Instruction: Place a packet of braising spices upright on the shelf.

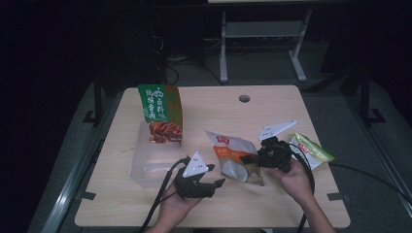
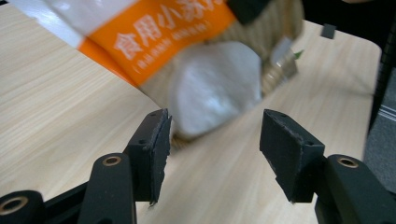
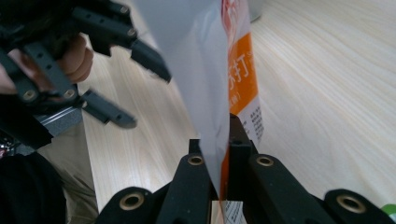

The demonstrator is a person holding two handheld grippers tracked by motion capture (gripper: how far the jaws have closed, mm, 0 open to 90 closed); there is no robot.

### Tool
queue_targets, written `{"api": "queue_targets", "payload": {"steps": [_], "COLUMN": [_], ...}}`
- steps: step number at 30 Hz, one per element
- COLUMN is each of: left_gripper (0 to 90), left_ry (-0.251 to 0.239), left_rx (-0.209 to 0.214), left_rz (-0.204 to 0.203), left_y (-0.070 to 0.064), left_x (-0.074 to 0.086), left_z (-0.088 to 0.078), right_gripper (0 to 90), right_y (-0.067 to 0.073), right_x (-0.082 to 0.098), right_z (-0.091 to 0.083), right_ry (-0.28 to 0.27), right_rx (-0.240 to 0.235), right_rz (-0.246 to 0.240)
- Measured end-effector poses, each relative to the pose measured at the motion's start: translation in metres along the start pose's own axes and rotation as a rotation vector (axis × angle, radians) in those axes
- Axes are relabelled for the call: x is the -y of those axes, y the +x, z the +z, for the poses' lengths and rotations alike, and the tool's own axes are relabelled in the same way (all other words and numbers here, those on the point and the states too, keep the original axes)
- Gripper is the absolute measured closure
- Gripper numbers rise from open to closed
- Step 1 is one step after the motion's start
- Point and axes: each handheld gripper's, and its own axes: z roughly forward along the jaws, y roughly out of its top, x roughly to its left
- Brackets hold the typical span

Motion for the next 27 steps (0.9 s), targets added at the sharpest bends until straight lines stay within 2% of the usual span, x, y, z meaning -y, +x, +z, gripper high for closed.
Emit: {"api": "queue_targets", "payload": {"steps": [4, 8, 12, 14, 24, 27], "left_gripper": [41.8, 41.5, 40.8, 40.1, 37.9, 36.4], "left_ry": [-0.003, 0.012, 0.025, 0.030, 0.031, 0.030], "left_rx": [0.009, 0.028, 0.020, 0.013, 0.038, 0.057], "left_rz": [0.021, 0.015, 0.062, 0.067, 0.056, 0.052], "left_y": [-0.005, -0.007, -0.008, -0.010, -0.008, -0.008], "left_x": [0.006, 0.014, 0.022, 0.025, 0.033, 0.036], "left_z": [-0.006, -0.011, -0.017, -0.019, -0.029, -0.032], "right_gripper": [90.0, 90.0, 90.0, 90.0, 90.0, 90.0], "right_y": [-0.001, -0.001, 0.002, 0.002, 0.007, 0.008], "right_x": [-0.007, -0.018, -0.032, -0.039, -0.075, -0.083], "right_z": [-0.002, -0.004, -0.003, -0.001, 0.003, 0.006], "right_ry": [-0.013, -0.033, -0.040, -0.037, -0.072, -0.070], "right_rx": [-0.002, -0.021, -0.034, -0.037, -0.094, -0.096], "right_rz": [0.004, 0.021, 0.016, 0.009, -0.002, -0.014]}}
